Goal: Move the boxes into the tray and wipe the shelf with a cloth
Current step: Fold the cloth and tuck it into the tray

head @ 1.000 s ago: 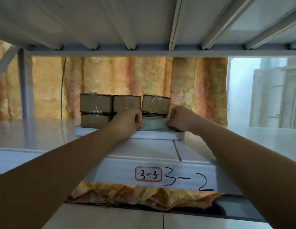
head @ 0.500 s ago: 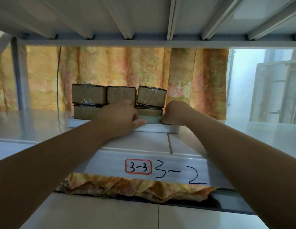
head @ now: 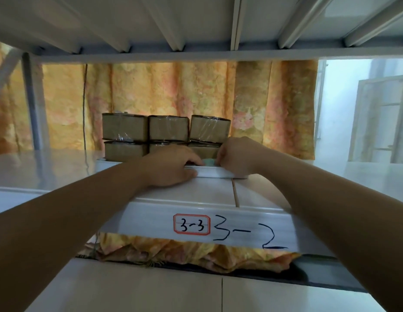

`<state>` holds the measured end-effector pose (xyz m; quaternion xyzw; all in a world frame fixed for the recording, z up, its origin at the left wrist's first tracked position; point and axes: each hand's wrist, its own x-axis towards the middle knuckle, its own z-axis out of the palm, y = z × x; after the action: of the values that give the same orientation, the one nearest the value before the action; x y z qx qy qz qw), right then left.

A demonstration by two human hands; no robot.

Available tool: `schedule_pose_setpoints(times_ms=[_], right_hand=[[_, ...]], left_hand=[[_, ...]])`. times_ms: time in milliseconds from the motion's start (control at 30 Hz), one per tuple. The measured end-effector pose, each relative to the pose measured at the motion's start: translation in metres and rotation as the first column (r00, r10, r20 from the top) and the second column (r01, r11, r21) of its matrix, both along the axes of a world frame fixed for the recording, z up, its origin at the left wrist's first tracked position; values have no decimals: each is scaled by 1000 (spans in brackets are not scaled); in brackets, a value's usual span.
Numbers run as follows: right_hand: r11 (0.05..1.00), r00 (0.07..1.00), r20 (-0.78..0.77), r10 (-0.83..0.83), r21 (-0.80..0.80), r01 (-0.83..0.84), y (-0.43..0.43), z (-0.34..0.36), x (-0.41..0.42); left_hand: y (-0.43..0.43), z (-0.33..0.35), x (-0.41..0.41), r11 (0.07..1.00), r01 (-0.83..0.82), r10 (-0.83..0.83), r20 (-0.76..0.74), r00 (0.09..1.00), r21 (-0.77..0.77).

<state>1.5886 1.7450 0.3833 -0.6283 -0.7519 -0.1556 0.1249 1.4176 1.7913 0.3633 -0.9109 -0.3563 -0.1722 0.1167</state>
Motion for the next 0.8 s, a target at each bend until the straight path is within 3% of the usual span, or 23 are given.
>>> schedule_pose_setpoints(times_ms=[100,167,233,300,500,667,800], right_hand=[[999,991,137,3,-50,4,-5,3,2],[995,990,140,14,-103,1,-5,6,2],[988,999,42,30,-154,-23,-4,7,2],[982,996,75,40,-188,-26,-3,7,2],[999,1000,25,-8,-39,9,-3,3,7],[991,1000,12,-5,-136,7,-1,3,9],[992,997,80,9,-126,1,2,-1,11]], left_hand=[[-1,0,-2,999,38,-38,-22,999,20],[-3,0,-3,999,32,-30,-49,998,38],[-5,0,-5,999,34,-33,-68,997,18],[-8,0,-5,1000,19,-20,-80,997,-4],[-8,-3,-4,998,-31,29,-40,999,-49],[-7,-5,-9,999,-49,49,-20,999,-10],[-8,-4,-8,997,-68,67,-40,997,-22]])
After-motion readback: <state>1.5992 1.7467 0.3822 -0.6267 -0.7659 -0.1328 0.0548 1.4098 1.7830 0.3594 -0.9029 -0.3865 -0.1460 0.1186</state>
